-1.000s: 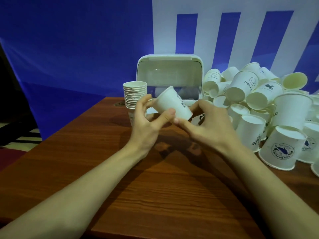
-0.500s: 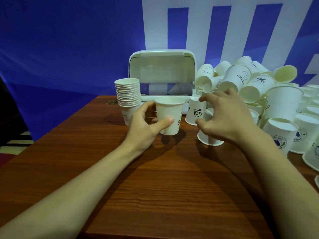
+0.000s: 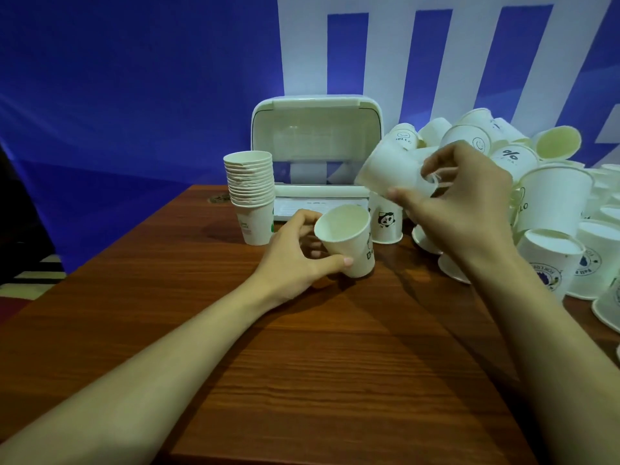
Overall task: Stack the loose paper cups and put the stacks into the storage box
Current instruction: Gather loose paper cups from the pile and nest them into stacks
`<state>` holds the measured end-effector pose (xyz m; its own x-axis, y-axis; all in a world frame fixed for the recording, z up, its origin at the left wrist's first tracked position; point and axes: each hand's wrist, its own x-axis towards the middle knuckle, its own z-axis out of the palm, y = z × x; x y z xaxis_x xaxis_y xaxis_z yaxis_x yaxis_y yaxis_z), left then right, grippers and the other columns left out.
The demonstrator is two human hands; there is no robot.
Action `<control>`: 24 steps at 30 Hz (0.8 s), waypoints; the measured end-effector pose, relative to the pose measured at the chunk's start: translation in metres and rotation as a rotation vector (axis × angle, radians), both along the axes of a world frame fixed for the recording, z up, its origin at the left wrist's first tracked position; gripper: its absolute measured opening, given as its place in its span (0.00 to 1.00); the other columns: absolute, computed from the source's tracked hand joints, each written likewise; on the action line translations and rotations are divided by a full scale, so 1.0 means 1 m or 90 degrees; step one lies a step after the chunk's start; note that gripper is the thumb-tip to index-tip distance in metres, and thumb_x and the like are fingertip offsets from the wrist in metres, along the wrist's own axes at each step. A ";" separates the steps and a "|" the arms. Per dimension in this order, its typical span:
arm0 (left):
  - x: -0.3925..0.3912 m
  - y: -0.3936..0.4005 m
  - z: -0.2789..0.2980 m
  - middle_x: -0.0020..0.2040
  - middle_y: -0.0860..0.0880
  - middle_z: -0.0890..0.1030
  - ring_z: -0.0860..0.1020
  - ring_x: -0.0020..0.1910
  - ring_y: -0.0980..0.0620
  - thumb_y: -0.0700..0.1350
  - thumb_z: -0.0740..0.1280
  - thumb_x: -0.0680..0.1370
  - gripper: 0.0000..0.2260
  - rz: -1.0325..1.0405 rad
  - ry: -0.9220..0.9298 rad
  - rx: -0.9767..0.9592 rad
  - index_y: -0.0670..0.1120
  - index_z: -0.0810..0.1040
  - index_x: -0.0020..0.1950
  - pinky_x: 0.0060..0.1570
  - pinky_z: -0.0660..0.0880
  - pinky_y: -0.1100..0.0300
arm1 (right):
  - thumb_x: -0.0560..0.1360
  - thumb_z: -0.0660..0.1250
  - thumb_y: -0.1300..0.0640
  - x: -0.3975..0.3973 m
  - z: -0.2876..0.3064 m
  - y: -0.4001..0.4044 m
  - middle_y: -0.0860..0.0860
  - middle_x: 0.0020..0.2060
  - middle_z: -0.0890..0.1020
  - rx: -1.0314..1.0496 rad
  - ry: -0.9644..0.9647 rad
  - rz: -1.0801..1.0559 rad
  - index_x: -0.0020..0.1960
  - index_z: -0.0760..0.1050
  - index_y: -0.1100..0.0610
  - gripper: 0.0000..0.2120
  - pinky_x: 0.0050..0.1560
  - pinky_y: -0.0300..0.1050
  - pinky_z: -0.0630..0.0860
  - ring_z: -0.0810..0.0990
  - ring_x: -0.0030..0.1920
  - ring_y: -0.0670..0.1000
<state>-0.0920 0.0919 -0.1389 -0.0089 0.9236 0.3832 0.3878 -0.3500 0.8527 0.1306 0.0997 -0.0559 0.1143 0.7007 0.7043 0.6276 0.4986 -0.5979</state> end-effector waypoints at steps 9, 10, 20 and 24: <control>0.001 0.000 0.003 0.56 0.53 0.85 0.84 0.53 0.54 0.65 0.78 0.62 0.36 -0.002 0.075 0.024 0.51 0.78 0.65 0.56 0.82 0.52 | 0.70 0.77 0.44 -0.034 -0.017 -0.009 0.40 0.45 0.82 -0.078 0.051 0.134 0.54 0.80 0.50 0.17 0.51 0.41 0.80 0.82 0.48 0.40; 0.001 -0.001 0.003 0.55 0.54 0.85 0.84 0.53 0.55 0.66 0.78 0.62 0.36 -0.004 0.081 0.023 0.51 0.78 0.66 0.55 0.82 0.53 | 0.70 0.77 0.42 -0.035 -0.021 -0.007 0.40 0.45 0.83 -0.087 0.020 0.132 0.52 0.80 0.50 0.16 0.53 0.45 0.80 0.82 0.49 0.41; -0.003 0.001 0.001 0.56 0.55 0.85 0.83 0.53 0.56 0.67 0.76 0.63 0.35 0.005 0.100 0.011 0.52 0.79 0.65 0.55 0.82 0.53 | 0.68 0.62 0.32 -0.027 -0.028 -0.001 0.44 0.47 0.81 -0.080 0.013 0.120 0.58 0.75 0.49 0.27 0.58 0.55 0.72 0.75 0.56 0.53; -0.003 0.002 0.002 0.55 0.57 0.84 0.82 0.53 0.59 0.68 0.75 0.63 0.34 0.004 0.104 0.005 0.53 0.79 0.65 0.55 0.82 0.54 | 0.79 0.52 0.42 -0.016 -0.038 0.013 0.48 0.63 0.79 -0.105 -0.044 0.056 0.69 0.73 0.49 0.24 0.67 0.52 0.61 0.66 0.69 0.53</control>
<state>-0.0945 0.0938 -0.1369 0.0486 0.9210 0.3865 0.5239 -0.3530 0.7752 0.1143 0.1129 -0.0944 0.0032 0.8124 0.5831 0.6279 0.4522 -0.6334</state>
